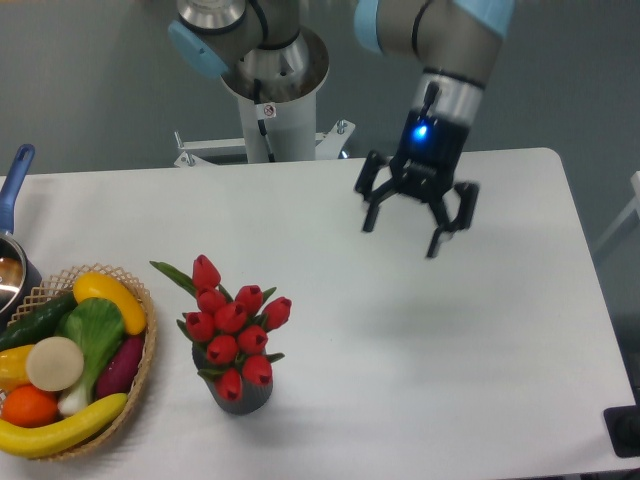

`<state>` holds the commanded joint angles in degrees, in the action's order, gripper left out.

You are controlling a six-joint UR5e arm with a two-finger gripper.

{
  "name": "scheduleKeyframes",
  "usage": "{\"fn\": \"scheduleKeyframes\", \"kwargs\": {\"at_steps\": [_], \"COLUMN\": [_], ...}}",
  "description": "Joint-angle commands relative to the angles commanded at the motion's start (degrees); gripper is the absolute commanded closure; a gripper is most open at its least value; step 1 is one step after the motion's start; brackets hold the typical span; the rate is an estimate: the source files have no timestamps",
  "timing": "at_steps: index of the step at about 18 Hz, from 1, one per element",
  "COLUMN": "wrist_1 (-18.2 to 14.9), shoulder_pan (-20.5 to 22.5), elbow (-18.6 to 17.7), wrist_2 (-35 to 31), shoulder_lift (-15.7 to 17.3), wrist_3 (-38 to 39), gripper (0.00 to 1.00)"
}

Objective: Insert the flowers into the vase

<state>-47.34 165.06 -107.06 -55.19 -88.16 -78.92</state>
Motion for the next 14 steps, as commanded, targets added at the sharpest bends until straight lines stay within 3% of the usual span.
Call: {"fn": "scheduleKeyframes", "kwargs": {"at_steps": [2,4,6,8,10,14], "wrist_1": [-7.1,-16.2,-22.8,-26.0,-28.0,-29.3], "shoulder_pan": [0.3,0.5,1.2,2.1,4.8,6.2], "elbow": [3.6,6.9,9.7,10.6,9.9,9.6], "wrist_2": [-4.6,-10.0,-13.4,-16.4,-18.5,-18.6], "shoulder_lift": [0.6,1.1,1.1,1.6,2.7,3.3], "wrist_3": [-2.4,-8.9,-15.9,-20.6,-30.6,-32.7], "gripper": [0.00,0.00,0.00,0.00,0.00,0.00]}}
